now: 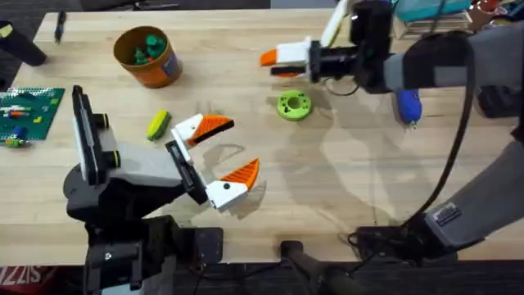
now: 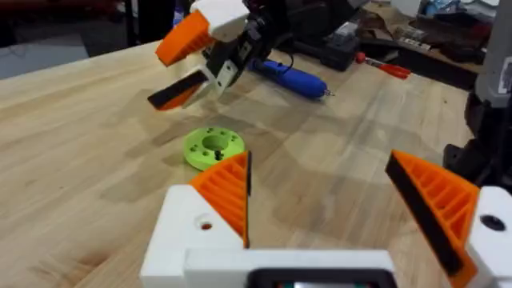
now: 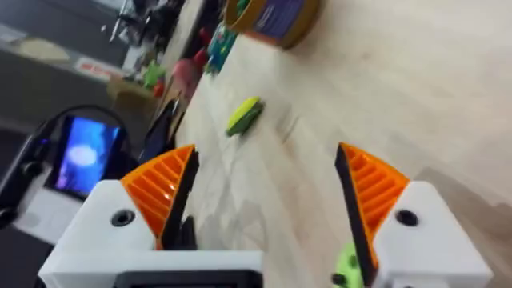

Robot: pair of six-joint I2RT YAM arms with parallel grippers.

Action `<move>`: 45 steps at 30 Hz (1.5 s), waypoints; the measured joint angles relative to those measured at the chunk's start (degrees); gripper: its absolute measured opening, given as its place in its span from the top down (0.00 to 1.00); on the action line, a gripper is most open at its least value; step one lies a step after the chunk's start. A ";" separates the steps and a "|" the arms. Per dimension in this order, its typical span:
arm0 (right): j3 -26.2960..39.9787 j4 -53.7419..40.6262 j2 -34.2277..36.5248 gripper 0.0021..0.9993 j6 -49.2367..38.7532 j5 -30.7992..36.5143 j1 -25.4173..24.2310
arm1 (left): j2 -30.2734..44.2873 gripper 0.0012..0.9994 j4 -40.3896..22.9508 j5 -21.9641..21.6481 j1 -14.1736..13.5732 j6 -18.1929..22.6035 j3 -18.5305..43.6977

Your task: Pick up the gripper from the table and insert it into the empty holder that is missing its gripper. Then pick up a screw, insert it into the mounting hole, and use the screwdriver to tighten it. Finally, clean up the table by picking up the vegetable and placing it into the bucket.

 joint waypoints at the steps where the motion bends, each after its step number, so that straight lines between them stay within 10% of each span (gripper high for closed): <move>1: 0.27 -0.33 0.00 0.01 -0.73 0.20 -1.34 | 0.01 0.01 0.01 -0.02 0.00 0.43 0.00; 20: 7.87 -44.96 -13.97 0.01 -23.10 14.47 -4.79 | 0.00 0.01 0.06 -0.04 0.00 7.62 0.00; 34: 8.19 -69.60 -30.06 0.01 -35.34 44.41 11.97 | 0.00 0.01 0.06 -0.04 0.00 7.79 0.00; 45: 9.93 -74.47 -29.13 0.04 -40.02 51.83 17.66 | 0.00 0.01 0.06 -0.04 0.00 7.79 0.00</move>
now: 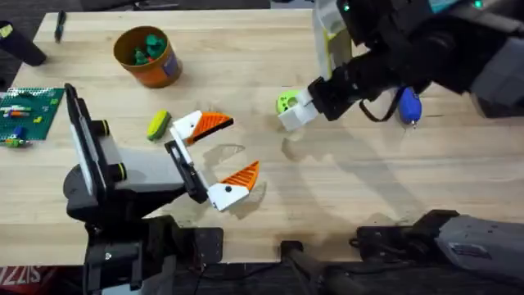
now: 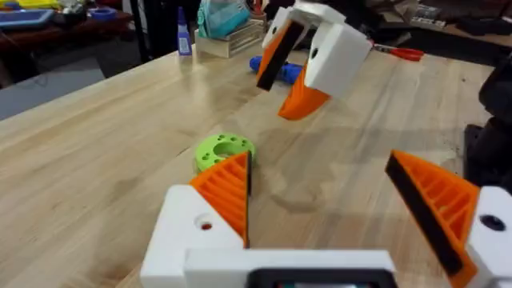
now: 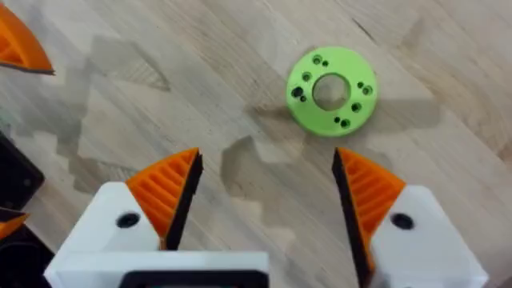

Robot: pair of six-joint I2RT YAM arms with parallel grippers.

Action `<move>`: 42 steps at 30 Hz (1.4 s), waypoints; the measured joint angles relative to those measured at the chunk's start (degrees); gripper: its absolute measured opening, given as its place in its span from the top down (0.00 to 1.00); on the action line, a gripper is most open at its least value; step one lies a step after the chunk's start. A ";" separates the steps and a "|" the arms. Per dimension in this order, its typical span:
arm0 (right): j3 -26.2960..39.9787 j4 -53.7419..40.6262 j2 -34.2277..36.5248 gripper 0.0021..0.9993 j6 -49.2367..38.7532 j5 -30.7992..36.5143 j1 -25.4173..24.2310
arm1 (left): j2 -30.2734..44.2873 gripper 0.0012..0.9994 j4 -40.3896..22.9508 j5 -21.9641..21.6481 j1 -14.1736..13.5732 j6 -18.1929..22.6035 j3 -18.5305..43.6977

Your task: Pick up the gripper from the table and insert it into the empty holder that is missing its gripper. Then pick up a screw, insert it into the mounting hole, and use the screwdriver to tighten it. Finally, clean up the table by picking up the vegetable and placing it into the bucket.

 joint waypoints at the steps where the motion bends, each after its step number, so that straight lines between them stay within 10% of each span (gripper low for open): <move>1: 1.15 -1.10 0.79 0.05 -0.30 0.26 0.18 | 0.00 0.01 0.00 0.00 0.00 0.00 0.00; 9: 15.09 -9.06 13.60 0.05 -2.14 3.08 0.93 | 0.00 0.01 0.00 0.00 0.00 0.02 0.00; 21: 15.86 -5.34 21.63 0.05 -2.35 7.61 3.17 | 0.00 0.01 0.00 0.00 0.00 0.02 0.00; 42: 15.86 -2.30 28.33 0.46 -2.32 7.89 3.19 | 0.00 0.01 0.00 0.00 0.00 0.02 0.00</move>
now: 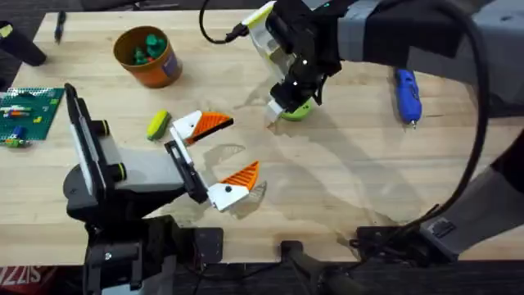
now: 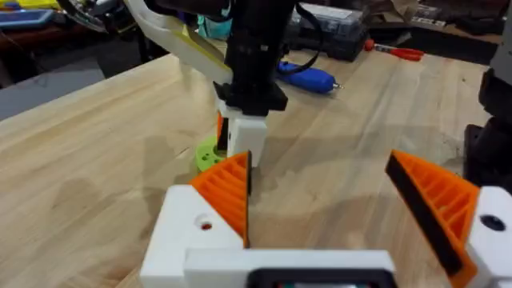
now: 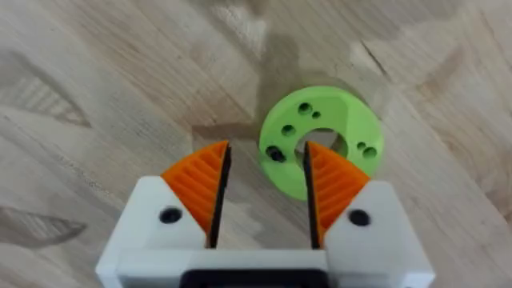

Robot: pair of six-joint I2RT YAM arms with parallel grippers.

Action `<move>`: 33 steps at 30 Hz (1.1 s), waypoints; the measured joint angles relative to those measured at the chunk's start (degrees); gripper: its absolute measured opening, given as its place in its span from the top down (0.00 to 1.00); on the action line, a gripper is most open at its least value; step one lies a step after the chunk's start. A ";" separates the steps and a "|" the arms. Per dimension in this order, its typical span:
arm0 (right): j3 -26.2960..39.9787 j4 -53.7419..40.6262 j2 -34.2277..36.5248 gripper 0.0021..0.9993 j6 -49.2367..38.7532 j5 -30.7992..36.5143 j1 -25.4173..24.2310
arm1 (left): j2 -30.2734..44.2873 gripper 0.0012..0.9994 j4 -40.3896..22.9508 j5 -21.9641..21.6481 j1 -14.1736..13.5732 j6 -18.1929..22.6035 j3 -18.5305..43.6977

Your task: Pick up the gripper from the table and insert it into the empty holder that is missing its gripper. Then pick up a screw, insert it into the mounting hole, and use the screwdriver to tighten it. Finally, clean up the table by picking up the vegetable and placing it into the bucket.

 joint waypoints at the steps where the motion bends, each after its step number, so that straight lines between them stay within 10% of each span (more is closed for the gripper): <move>1: 0.00 0.10 0.06 0.47 -0.01 0.00 0.00 | 0.00 0.01 0.00 0.00 0.00 0.00 0.00; 17: 0.10 0.65 1.99 0.53 -0.01 0.24 -0.01 | 0.00 0.01 0.00 0.00 0.00 0.00 0.00; 33: 0.74 0.93 1.98 0.98 -0.22 2.55 -0.26 | 0.00 0.01 0.00 -0.02 0.00 0.00 0.00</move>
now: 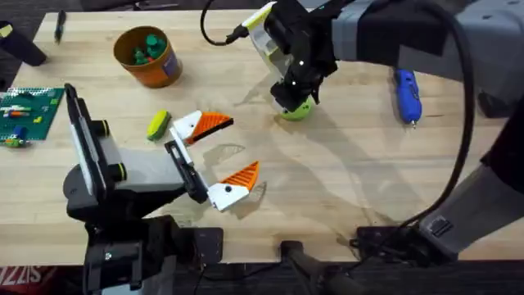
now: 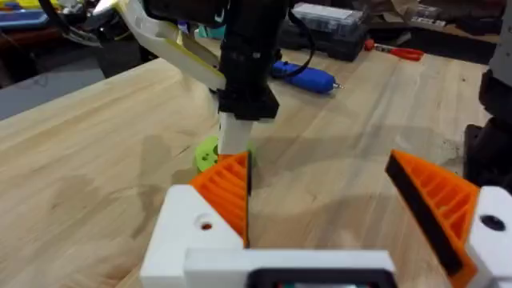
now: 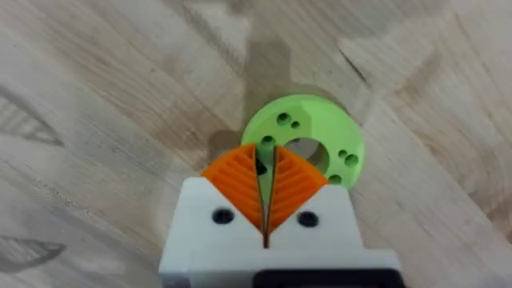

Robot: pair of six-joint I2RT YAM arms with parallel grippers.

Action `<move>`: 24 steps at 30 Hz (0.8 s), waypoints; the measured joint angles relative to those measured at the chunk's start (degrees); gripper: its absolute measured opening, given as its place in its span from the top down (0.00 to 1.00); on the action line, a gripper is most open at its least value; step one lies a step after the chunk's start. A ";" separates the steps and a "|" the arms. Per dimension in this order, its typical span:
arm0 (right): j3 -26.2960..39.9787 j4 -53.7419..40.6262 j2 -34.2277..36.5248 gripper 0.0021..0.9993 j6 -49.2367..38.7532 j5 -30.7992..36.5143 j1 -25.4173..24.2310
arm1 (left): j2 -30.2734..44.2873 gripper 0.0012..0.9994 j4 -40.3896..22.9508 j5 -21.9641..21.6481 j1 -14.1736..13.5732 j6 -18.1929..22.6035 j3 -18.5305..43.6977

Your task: Pick up the gripper from the table and insert it into the empty holder that is missing its gripper. Then pick up a screw, insert it into the mounting hole, and use the screwdriver to tighten it. Finally, clean up the table by picking up the vegetable and placing it into the bucket.

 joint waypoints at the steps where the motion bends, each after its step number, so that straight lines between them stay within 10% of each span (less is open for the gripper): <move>1: 0.00 0.00 0.00 0.98 0.02 -0.01 0.00 | 0.02 0.01 0.00 0.02 0.00 0.00 0.00; 24: 0.09 -0.22 0.00 0.99 2.19 0.80 0.15 | 0.00 0.01 0.00 0.00 0.00 0.00 0.00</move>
